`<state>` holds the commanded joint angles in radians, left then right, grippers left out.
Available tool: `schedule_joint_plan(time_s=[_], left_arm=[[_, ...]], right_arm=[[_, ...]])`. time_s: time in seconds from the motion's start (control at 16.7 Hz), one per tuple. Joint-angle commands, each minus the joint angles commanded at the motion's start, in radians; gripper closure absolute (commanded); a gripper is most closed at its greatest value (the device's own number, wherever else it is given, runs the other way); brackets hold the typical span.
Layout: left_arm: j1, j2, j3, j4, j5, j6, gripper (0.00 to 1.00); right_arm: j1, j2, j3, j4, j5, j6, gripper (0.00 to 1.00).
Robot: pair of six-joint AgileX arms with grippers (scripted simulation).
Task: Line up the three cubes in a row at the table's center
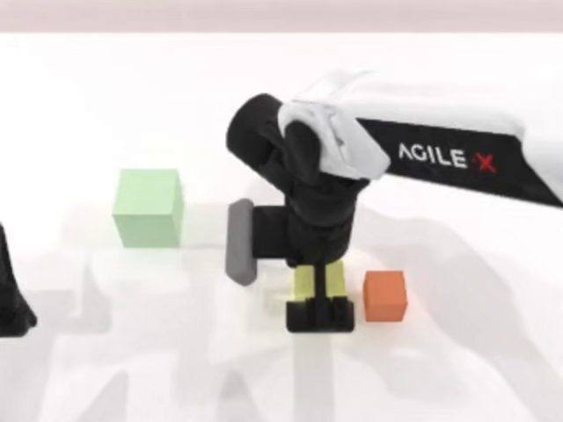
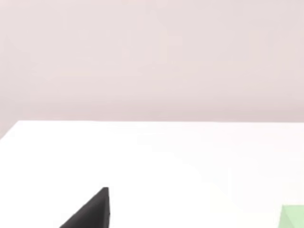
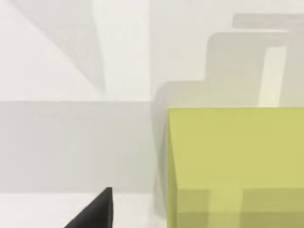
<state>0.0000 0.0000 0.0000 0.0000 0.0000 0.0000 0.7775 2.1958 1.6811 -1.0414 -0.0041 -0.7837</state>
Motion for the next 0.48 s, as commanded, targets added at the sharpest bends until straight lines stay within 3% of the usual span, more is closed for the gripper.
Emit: schedule_joint_plan(time_s=[0.48], left_arm=[[0.0,0.0,0.0,0.0,0.0,0.0,0.0]], right_arm=[[0.004,-0.052,0.151,-0.205,0.0,-0.001,0.0]])
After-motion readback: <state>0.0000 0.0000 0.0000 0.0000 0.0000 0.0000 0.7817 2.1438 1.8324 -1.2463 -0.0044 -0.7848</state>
